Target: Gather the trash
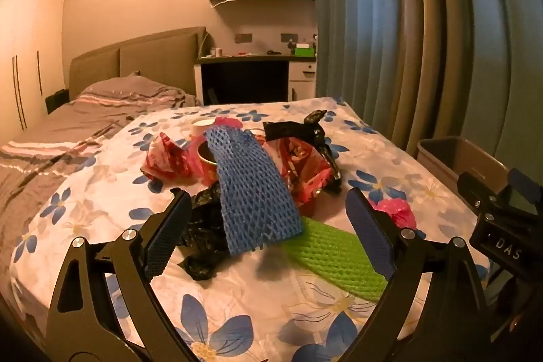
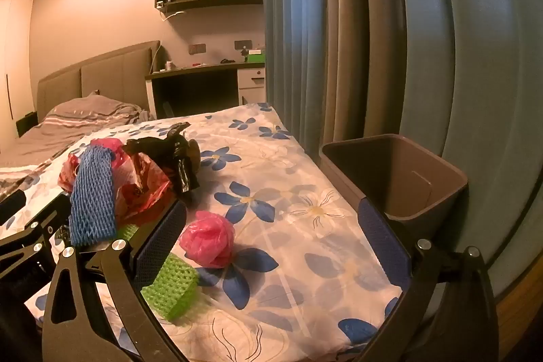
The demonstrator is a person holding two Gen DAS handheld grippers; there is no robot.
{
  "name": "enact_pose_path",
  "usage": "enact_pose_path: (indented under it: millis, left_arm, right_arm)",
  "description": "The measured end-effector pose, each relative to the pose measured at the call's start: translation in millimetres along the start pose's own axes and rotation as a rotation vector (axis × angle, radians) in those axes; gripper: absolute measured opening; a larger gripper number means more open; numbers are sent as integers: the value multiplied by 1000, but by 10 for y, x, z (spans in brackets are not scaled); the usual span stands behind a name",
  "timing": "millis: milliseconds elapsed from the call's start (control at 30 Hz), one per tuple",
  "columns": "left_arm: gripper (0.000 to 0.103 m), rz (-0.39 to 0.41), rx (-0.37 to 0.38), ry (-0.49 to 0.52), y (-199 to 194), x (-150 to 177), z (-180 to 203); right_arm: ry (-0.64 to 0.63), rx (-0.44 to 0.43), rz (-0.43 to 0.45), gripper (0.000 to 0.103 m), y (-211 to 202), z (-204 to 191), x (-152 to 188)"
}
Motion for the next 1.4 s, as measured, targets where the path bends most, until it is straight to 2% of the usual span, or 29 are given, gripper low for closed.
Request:
enact_pose_path:
  millis: [33,1400]
  left_arm:
    - [90,-4,8,-36,6,-1,-28]
    - [90,4,4,-40,35,18,6]
  right_arm:
    - [1,-2,4,98,-1,-1,-1]
    - [0,-1,3,98,-10,8,-11]
Point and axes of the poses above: each gripper's, at about its wrist camera, not at the fingertips, and y roughly the way its jaws point, z to its right, x to its underside, the point moved 7 cm from there along y, roughly the way its jaws point, and after that the axes turned 1 degree about x, right-handed, at the moved point
